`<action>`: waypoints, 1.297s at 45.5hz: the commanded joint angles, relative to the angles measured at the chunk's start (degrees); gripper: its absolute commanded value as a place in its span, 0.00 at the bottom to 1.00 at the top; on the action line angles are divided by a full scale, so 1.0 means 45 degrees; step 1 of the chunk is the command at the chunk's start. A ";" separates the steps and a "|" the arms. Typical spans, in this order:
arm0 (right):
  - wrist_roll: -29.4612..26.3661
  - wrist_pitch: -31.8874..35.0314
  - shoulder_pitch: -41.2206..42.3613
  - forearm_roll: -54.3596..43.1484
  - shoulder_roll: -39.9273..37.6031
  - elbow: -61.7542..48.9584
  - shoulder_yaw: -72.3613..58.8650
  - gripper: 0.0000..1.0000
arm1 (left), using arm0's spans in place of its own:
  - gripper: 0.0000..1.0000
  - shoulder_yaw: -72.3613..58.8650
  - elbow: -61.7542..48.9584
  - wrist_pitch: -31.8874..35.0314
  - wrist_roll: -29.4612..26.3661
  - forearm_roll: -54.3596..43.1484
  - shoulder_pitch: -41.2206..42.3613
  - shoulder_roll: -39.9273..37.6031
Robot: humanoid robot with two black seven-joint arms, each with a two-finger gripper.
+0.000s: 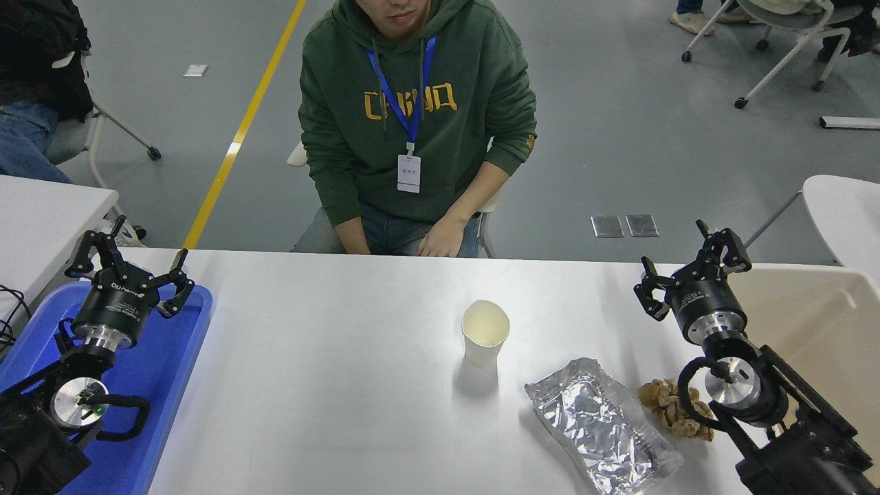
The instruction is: Clean the table surface
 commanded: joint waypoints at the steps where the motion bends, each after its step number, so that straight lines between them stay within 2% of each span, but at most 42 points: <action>1: 0.0000 -0.0004 0.0009 0.0011 -0.0020 -0.0006 0.0020 1.00 | 1.00 0.0000 0.0000 -0.0011 0.0023 0.0010 -0.0001 -0.0025; 59: 0.0000 -0.0063 0.0068 -0.0008 -0.0430 -0.0065 0.0020 1.00 | 1.00 0.0000 0.0000 -0.0011 0.0003 0.0010 -0.0002 0.0014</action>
